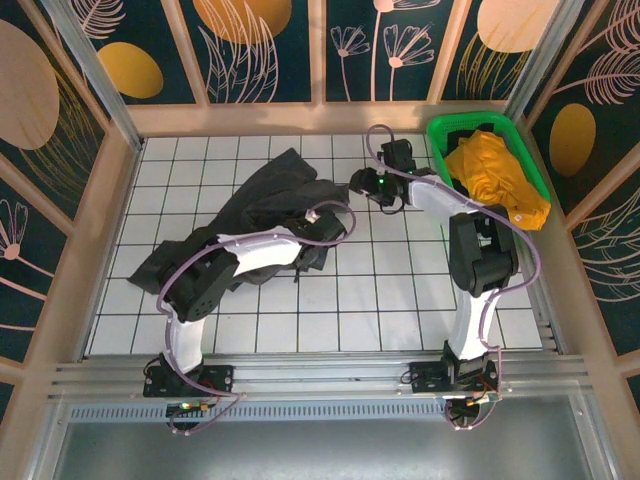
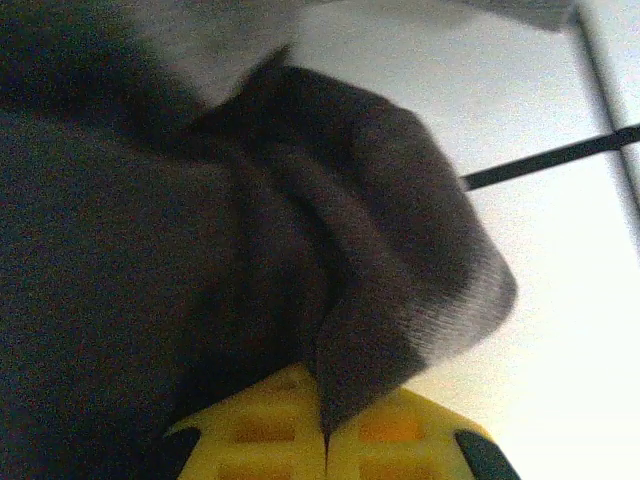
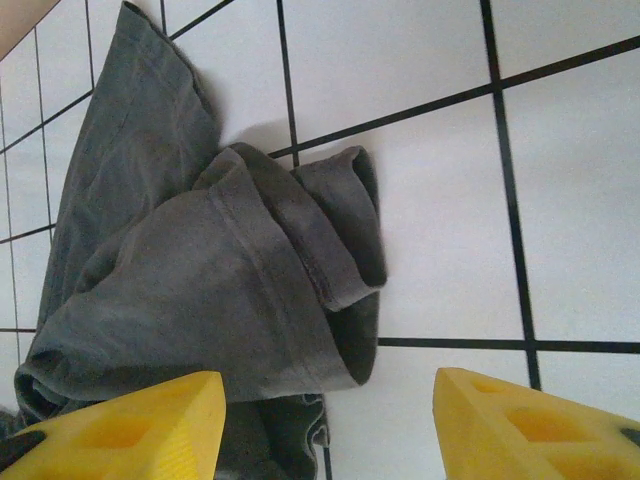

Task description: Fold and stack the t-shirts

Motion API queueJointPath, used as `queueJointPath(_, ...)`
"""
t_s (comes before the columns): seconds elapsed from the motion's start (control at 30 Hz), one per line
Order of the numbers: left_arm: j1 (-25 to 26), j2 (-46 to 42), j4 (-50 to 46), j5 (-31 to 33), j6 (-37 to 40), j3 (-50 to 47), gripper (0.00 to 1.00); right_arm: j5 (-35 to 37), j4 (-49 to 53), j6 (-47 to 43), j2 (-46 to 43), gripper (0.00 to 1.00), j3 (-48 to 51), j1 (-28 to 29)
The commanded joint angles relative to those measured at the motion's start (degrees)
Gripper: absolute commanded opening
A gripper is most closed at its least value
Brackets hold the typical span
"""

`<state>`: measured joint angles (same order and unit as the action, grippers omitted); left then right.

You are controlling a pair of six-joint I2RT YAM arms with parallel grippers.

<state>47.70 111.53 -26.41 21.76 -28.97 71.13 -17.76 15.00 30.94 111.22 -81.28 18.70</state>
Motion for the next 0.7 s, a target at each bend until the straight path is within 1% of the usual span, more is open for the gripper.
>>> queueJointPath(0.0, -0.64, -10.86, -3.93, 7.86, -5.77, -4.83, 0.00, -2.35, -0.89, 1.58, 2.67, 0.57, -2.43, 0.62)
queueJointPath(0.07, -0.72, -17.83, -5.11, 8.65, -8.54, -7.46, 0.00, -1.39, 0.07, 1.58, 3.56, 0.56, -3.31, 1.77)
queueJointPath(0.2, -1.92, -28.80, -8.14, 9.13, -12.03, -11.25, 0.00, 0.34, 0.73, 1.04, 3.25, 0.56, -2.11, 4.45)
queueJointPath(0.37, -5.85, -40.94, -10.45, 9.71, -14.70, -14.27, 0.00, 2.57, 1.16, -3.65, 1.23, 0.57, 1.00, 9.26)
queueJointPath(0.5, -7.48, -46.38, -10.11, 10.52, -14.20, -15.06, 0.00, 3.41, 2.41, -5.46, 1.64, 0.57, 2.56, 11.86)
queueJointPath(0.6, -7.80, -47.10, -10.89, 10.89, -13.90, -15.13, 0.00, 4.03, 1.70, -4.76, 1.62, 0.57, 4.70, 12.24)
queueJointPath(0.67, -7.89, -47.01, -13.28, 12.84, -15.21, -15.06, 0.00, 5.84, 1.69, -5.07, 1.63, 0.57, 4.56, 12.04)
